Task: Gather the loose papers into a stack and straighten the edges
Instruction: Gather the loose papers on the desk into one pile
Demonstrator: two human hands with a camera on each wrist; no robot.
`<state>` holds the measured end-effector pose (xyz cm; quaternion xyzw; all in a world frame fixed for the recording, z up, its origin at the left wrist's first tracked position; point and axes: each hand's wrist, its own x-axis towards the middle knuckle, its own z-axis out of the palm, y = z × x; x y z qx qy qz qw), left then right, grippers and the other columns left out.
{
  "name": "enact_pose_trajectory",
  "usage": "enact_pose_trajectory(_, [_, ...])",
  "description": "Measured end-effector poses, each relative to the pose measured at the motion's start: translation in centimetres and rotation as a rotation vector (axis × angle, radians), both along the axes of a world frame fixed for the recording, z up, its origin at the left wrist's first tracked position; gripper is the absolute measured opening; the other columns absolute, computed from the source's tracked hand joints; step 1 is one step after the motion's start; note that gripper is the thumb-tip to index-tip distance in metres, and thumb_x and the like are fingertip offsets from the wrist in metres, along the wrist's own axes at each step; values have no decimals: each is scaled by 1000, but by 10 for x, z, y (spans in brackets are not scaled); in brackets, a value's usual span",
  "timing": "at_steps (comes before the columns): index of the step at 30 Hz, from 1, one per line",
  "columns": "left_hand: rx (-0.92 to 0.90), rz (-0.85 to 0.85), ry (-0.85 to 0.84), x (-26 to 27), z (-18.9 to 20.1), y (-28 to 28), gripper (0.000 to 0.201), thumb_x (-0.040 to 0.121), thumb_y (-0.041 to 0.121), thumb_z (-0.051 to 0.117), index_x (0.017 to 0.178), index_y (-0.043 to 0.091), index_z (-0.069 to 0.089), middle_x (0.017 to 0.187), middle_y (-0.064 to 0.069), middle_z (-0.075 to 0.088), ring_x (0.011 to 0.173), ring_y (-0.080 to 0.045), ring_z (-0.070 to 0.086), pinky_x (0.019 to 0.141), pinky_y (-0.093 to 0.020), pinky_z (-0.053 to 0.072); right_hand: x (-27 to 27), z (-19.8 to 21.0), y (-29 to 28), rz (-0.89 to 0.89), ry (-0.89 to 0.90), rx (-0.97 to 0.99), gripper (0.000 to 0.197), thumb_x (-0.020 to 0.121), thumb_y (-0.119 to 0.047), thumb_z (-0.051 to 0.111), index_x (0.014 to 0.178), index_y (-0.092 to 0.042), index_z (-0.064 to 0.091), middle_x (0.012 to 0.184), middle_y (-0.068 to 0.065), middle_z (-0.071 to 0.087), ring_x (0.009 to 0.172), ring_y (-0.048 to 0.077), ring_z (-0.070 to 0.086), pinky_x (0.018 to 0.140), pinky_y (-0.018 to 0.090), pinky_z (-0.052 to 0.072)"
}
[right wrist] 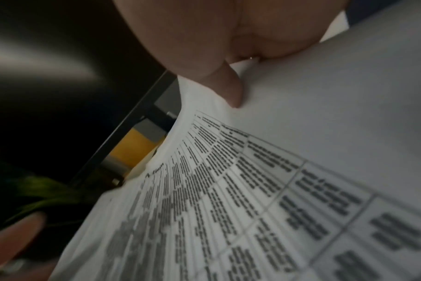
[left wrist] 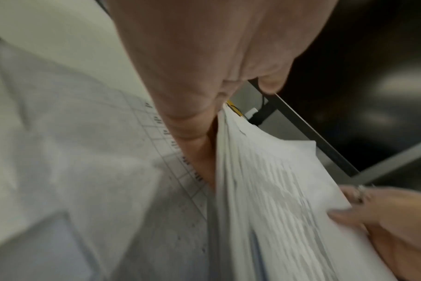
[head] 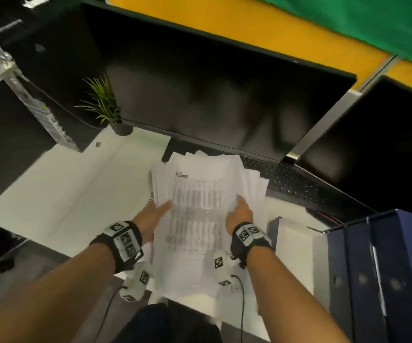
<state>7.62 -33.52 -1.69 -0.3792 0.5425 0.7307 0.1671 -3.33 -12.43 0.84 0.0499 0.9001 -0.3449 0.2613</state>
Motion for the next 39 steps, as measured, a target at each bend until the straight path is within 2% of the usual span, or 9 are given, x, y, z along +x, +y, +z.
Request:
enact_pose_trajectory(3, [-473,-132,22,-2,0,9,57,88,30,73,138,25,46,125,-2,65,113,-38,64,95,-56,53,8,-14,-18,76,-39,-20,52,100,-11,44,150,-11,30,148,11,42,135,28,43,110,28,32])
enact_pose_trajectory(5, [-565,-72,40,1,3,4,48,90,18,71,134,17,53,117,-7,69,103,-35,68,89,-50,57,8,-21,-13,22,85,8,42,99,-17,48,140,-10,47,137,10,54,125,29,52,104,30,40])
enact_pose_trajectory(8, [-531,35,81,14,7,-25,38,89,18,72,125,19,60,101,3,71,90,-19,69,73,-36,57,4,-25,13,-105,192,187,41,94,-27,56,132,-14,52,132,10,51,123,33,49,98,39,43])
enact_pose_trajectory(13, [-512,74,91,30,16,-59,40,85,23,76,122,22,61,116,0,70,108,-27,66,97,-53,51,8,-38,6,14,165,299,68,85,-53,61,135,-9,46,133,10,45,122,32,42,97,46,44])
enact_pose_trajectory(19, [-517,31,108,37,22,-64,29,86,20,75,112,28,65,107,5,73,101,-21,69,95,-51,52,18,-55,-9,58,171,440,107,72,-60,70,151,-15,16,155,10,16,140,33,19,113,55,22])
enact_pose_trajectory(22, [-508,35,91,44,24,-70,36,86,23,75,121,24,65,110,2,74,102,-23,69,94,-51,53,5,-53,1,-46,117,454,128,58,-72,74,152,-15,10,150,10,26,135,35,28,109,54,26])
enact_pose_trajectory(27, [-521,56,91,44,25,-72,43,88,24,74,129,20,61,117,-2,71,104,-22,67,88,-41,52,0,-47,-5,-30,179,439,117,60,-70,74,149,-12,23,139,9,39,128,32,36,105,51,31])
enact_pose_trajectory(34, [-517,84,86,37,30,-69,41,89,19,72,128,15,61,118,-6,70,104,-26,67,95,-46,51,6,-59,-21,-126,-2,421,132,55,-62,83,150,-5,11,141,14,31,127,34,39,103,51,41])
enact_pose_trajectory(39, [-508,101,90,35,33,-74,42,89,19,72,130,15,60,116,-4,69,104,-26,66,89,-41,51,5,-55,-20,-129,20,441,110,59,-60,81,143,-15,26,136,9,42,125,34,39,102,53,34])
